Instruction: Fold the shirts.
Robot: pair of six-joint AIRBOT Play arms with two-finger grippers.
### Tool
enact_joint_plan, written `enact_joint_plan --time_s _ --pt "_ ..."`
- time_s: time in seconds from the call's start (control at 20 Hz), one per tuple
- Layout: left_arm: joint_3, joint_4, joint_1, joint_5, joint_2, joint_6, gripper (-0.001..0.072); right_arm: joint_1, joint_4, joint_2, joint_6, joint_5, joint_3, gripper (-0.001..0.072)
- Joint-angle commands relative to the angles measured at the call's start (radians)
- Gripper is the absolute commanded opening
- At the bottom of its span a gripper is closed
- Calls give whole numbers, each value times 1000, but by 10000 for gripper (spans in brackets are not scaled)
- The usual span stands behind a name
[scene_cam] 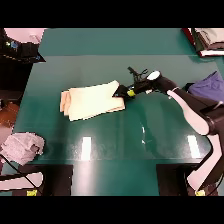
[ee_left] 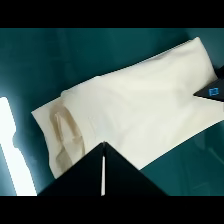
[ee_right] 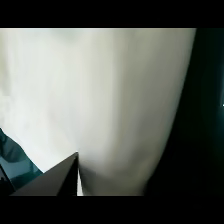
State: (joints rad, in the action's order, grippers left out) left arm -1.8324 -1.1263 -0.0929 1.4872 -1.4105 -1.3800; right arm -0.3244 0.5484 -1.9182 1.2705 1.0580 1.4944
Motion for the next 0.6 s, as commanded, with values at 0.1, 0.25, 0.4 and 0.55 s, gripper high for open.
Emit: enact_joint_plan --time_s 0.1,0.25,0.4,0.55 --pt "0 0 0 25 1 0 26 -84 -29 -82 -49 5 124 18" --pt "0 1 0 39 1 0 26 -57 13 -49 -29 6 152 15" --pt "0 2 0 56 1 -3 26 54 150 64 -3 40 155 14" --pt "3 1 40 42 1 -11 26 236 284 203 16 110 156 14"
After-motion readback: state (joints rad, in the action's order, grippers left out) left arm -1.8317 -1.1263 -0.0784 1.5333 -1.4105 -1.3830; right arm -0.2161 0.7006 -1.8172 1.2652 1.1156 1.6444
